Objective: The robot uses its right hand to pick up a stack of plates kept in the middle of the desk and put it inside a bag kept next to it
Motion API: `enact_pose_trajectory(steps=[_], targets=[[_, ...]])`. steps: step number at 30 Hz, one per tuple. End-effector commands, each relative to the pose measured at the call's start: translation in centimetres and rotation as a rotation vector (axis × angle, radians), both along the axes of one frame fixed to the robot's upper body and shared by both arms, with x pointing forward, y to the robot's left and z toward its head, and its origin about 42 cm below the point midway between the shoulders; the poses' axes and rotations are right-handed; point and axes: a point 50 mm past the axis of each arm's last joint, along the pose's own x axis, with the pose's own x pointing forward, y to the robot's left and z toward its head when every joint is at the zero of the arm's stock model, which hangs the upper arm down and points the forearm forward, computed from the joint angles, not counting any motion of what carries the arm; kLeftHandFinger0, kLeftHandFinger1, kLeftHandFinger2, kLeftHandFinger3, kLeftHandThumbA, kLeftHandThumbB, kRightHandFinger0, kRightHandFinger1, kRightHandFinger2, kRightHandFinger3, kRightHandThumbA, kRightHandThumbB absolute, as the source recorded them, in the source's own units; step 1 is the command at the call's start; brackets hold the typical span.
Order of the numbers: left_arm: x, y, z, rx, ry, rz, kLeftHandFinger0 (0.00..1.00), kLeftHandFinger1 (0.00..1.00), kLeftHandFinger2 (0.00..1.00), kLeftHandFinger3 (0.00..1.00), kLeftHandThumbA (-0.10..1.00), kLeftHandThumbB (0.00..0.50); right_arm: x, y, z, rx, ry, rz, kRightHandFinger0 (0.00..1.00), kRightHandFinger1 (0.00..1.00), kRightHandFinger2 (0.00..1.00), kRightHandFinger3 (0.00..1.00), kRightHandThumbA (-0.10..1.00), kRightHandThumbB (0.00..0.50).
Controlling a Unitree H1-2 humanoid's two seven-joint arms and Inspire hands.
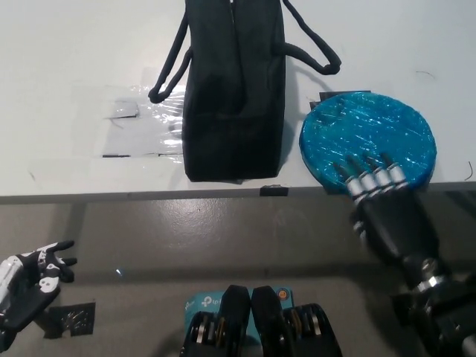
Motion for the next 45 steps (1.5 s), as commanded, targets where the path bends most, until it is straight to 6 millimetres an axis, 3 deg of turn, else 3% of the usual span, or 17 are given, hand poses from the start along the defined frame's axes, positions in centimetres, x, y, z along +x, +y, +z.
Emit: enact_pose_trajectory(steps=[1, 2, 6, 9, 24, 25, 30, 32, 33, 35, 36, 37, 38, 39, 41, 43, 45], targets=[[0.0, 0.5, 1.1, 0.019, -0.048, -0.031, 0.66, 0.74, 0.82, 1.00, -0.10, 0.002, 1.1, -0.7, 1.9, 0.002, -0.025, -0.059, 1.00, 1.00, 1.00, 1.00, 0.27, 0.500], [-0.1, 0.6, 0.9, 0.019, -0.039, -0.030, 0.66, 0.74, 0.82, 1.00, -0.10, 0.006, 3.2, -2.8, 2.3, -0.006, -0.034, -0.123, 1.00, 1.00, 1.00, 1.00, 0.39, 0.500], [-0.1, 0.6, 0.8, 0.018, -0.026, -0.024, 0.67, 0.76, 0.83, 0.99, -0.10, 0.024, 3.9, -3.6, 1.6, -0.026, -0.018, -0.158, 1.00, 1.00, 1.00, 1.00, 0.43, 0.500], [-0.1, 0.6, 0.9, 0.018, -0.034, -0.040, 0.67, 0.75, 0.83, 0.99, -0.10, 0.004, 4.7, -4.1, 0.8, -0.046, -0.015, -0.201, 1.00, 1.00, 1.00, 1.00, 0.44, 0.500], [-0.3, 0.4, 0.7, 0.018, -0.022, -0.047, 0.68, 0.75, 0.84, 0.99, -0.10, 0.003, 4.4, -3.7, -1.2, -0.042, 0.015, -0.242, 1.00, 1.00, 1.00, 1.00, 0.46, 0.500], [-0.2, 0.4, 0.6, 0.013, -0.025, -0.052, 0.68, 0.76, 0.84, 0.99, -0.10, 0.000, 4.4, -3.8, -1.1, -0.042, 0.009, -0.243, 1.00, 1.00, 1.00, 1.00, 0.46, 0.480], [-0.8, 0.5, 0.3, 0.013, -0.009, -0.044, 0.69, 0.76, 0.84, 1.00, -0.10, 0.000, 4.1, -4.1, -0.4, -0.014, -0.080, -0.227, 1.00, 1.00, 1.00, 1.00, 0.46, 0.278], [-0.8, 0.5, 0.3, 0.001, -0.007, -0.041, 0.70, 0.77, 0.84, 0.98, -0.10, 0.000, 4.2, -4.3, 0.4, -0.025, -0.111, -0.215, 1.00, 1.00, 1.00, 1.00, 0.41, 0.214], [-0.8, 0.4, 0.3, -0.005, -0.012, -0.042, 0.69, 0.76, 0.81, 0.96, -0.10, 0.000, 4.2, -4.5, 1.1, -0.017, -0.132, -0.202, 1.00, 1.00, 1.00, 1.00, 0.31, 0.186], [-0.8, 0.5, 0.2, -0.005, -0.011, -0.044, 0.68, 0.75, 0.81, 0.96, -0.10, 0.000, 4.1, -4.7, 1.9, -0.017, -0.157, -0.192, 1.00, 1.00, 1.00, 1.00, 0.22, 0.161], [-0.9, 0.5, 0.1, -0.005, -0.009, -0.043, 0.67, 0.74, 0.80, 0.95, -0.10, 0.000, 4.0, -4.8, 2.2, -0.013, -0.163, -0.187, 1.00, 1.00, 1.00, 1.00, 0.12, 0.162], [-0.9, 0.5, 0.1, -0.005, -0.008, -0.043, 0.67, 0.74, 0.80, 0.95, -0.10, 0.000, 3.9, -4.8, 2.4, -0.010, -0.165, -0.185, 1.00, 1.00, 1.00, 1.00, 0.11, 0.161], [-0.9, 0.4, 0.1, -0.004, -0.005, -0.040, 0.72, 0.76, 0.82, 0.97, -0.10, 0.000, 3.7, -4.8, 3.3, 0.015, -0.170, -0.166, 1.00, 1.00, 1.00, 1.00, -0.07, 0.144], [-0.9, 0.4, 0.1, -0.002, -0.004, -0.039, 0.74, 0.77, 0.82, 0.97, -0.10, 0.000, 3.6, -4.9, 3.9, 0.020, -0.176, -0.156, 1.00, 1.00, 1.00, 1.00, -0.10, 0.139], [-1.0, 0.4, 0.1, 0.006, 0.002, -0.029, 0.75, 0.77, 0.82, 0.95, -0.10, 0.038, 3.3, -4.8, 4.6, 0.008, -0.166, -0.149, 1.00, 1.00, 1.00, 1.00, -0.10, 0.140], [-1.1, 0.4, 0.1, 0.005, 0.002, -0.029, 0.76, 0.77, 0.82, 0.95, -0.10, 0.134, 2.9, -4.7, 5.3, 0.005, -0.159, -0.136, 1.00, 1.00, 1.00, 1.00, -0.10, 0.178], [-1.2, 0.4, 0.1, 0.007, -0.002, -0.026, 0.74, 0.76, 0.81, 0.92, -0.10, 0.212, 2.4, -4.5, 5.9, -0.004, -0.147, -0.129, 1.00, 1.00, 1.00, 1.00, -0.10, 0.157]])
